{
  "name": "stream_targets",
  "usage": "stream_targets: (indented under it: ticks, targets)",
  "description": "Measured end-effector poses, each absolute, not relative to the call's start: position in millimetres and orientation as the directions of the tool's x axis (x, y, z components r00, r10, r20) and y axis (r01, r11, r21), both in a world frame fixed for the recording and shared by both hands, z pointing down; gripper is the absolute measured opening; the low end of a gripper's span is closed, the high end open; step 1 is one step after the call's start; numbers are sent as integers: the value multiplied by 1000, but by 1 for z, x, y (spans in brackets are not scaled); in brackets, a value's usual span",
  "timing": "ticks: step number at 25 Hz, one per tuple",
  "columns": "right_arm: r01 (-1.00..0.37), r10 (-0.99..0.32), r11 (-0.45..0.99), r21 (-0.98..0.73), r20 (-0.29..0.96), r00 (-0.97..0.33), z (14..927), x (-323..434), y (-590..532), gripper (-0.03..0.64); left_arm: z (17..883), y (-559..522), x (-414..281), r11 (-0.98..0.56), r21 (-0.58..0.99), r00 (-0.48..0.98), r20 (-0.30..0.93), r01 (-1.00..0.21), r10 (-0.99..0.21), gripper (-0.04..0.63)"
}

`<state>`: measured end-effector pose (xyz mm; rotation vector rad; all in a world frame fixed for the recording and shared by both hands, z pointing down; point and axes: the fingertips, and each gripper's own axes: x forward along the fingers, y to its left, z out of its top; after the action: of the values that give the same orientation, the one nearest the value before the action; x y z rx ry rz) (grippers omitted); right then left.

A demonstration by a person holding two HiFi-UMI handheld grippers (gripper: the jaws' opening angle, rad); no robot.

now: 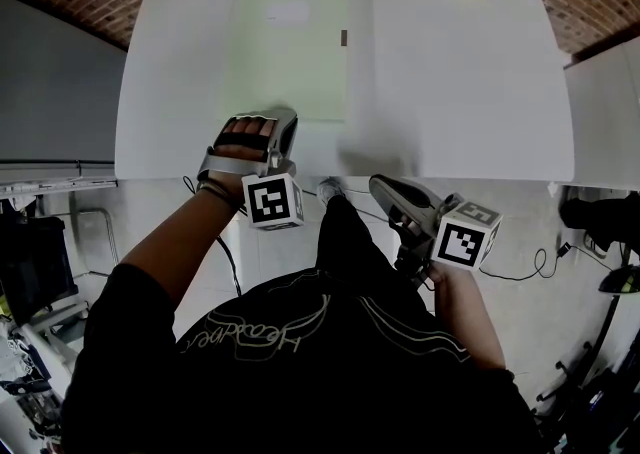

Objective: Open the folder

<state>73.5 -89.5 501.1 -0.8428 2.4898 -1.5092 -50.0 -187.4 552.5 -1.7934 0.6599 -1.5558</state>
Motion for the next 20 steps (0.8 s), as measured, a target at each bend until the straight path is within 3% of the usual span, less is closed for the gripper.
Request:
stream_targets:
  ticks: [20]
  targets:
    - [-431, -515, 375, -820, 202, -833, 506, 69, -122, 2, 539, -189, -48, -701, -713, 183, 687, -13, -703, 17]
